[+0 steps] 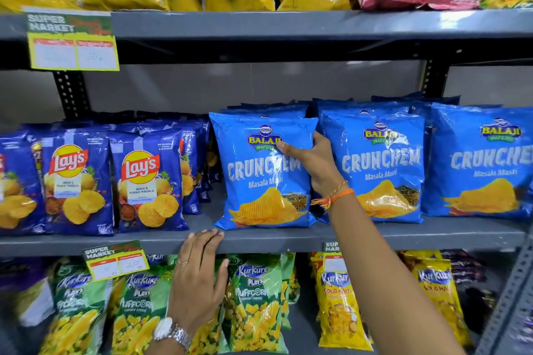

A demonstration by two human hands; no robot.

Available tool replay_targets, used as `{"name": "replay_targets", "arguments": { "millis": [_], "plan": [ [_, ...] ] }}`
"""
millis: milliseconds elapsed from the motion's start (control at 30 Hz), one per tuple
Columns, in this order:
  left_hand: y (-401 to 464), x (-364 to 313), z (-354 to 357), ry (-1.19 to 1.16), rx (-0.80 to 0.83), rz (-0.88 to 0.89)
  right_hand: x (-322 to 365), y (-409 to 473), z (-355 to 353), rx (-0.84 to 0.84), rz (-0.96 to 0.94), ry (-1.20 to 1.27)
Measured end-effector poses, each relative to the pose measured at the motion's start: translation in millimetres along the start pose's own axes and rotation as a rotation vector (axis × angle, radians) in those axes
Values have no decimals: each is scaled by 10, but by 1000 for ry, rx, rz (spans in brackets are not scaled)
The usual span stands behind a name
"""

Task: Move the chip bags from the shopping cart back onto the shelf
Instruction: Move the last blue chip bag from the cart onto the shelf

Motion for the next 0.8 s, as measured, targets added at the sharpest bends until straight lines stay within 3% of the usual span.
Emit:
{"name": "replay_targets", "arguments": {
  "millis": [267, 433, 567, 633, 700, 800],
  "plan": [
    [-2, 23, 21, 44, 34, -7, -87, 65, -33, -22, -8, -26],
    [1, 19, -166, 34, 68, 45, 62, -232, -84, -160, -26, -362],
    [44, 409, -615, 50, -56, 61, 419, -815, 136, -363, -183, -662],
    [81, 760, -882, 74, -106, 39, 623, -1137, 492, -438, -367, -617],
    [98, 1145, -1110, 99, -128, 15, 597, -1271, 962, -339, -431, -490],
    [53, 1681, -1310, 105, -128, -45, 285, -1237, 1724, -18, -245, -412]
  ]
}}
Point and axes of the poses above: each hand's wrist, its own y-axis towards the middle knuckle, its own z-axis out of the palm, x = y × z, the point moved 6 cm from there along y, towards the middle knuckle, and after that the axes turned 8 degrees about -z, right-handed, at the moved point
